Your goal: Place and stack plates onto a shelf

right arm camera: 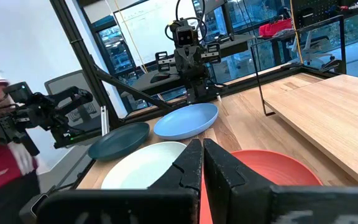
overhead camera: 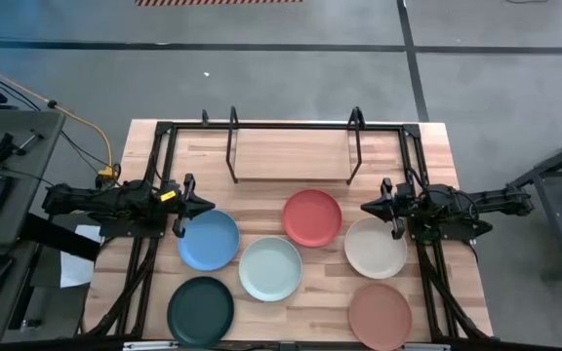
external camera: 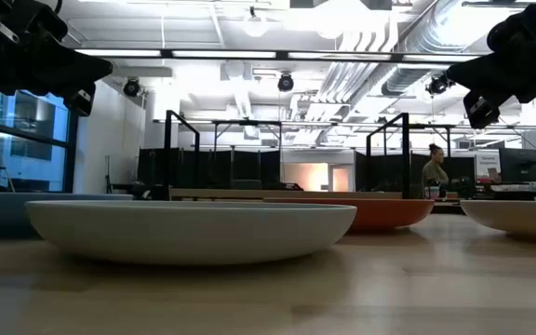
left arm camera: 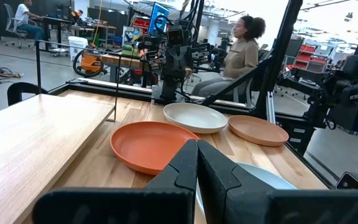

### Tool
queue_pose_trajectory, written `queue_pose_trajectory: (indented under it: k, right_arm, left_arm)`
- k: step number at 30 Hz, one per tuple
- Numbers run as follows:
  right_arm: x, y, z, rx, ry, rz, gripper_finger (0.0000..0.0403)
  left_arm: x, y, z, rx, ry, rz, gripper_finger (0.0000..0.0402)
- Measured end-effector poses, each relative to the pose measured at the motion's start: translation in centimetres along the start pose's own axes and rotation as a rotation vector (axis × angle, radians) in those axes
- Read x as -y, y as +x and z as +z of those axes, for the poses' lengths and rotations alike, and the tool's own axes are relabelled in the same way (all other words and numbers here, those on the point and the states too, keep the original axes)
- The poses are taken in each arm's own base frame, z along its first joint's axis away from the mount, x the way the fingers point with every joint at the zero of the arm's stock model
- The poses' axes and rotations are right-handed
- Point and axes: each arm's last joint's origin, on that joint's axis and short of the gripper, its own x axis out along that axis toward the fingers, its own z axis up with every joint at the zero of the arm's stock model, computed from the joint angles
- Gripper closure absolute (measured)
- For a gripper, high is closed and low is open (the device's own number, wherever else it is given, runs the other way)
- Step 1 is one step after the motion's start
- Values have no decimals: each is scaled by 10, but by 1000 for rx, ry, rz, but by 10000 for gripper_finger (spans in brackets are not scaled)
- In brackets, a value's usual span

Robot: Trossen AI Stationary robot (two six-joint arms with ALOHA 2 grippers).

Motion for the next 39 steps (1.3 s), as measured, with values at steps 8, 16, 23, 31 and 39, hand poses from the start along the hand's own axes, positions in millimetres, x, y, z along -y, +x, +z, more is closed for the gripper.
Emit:
queue_pose_trajectory:
  k: [8, 16, 23, 31, 39]
  right_arm:
    - [0, 0, 0, 1, 0, 1, 402]
    - [0, 0, 0, 0, 0, 0, 402]
    - [0, 0, 0, 1, 0, 0, 402]
    - [-4, -2, 17, 181, 296, 47, 402]
    - [1, -8, 36, 534, 727, -116, 402]
  left_arm:
    - [0, 0, 0, 1, 0, 0, 401]
    - [0, 0, 0, 0, 0, 0, 402]
    - [0, 0, 0, 1, 0, 0, 401]
    - [0, 0, 0, 0, 0, 0, 401]
    - [0, 0, 0, 0, 0, 0, 402]
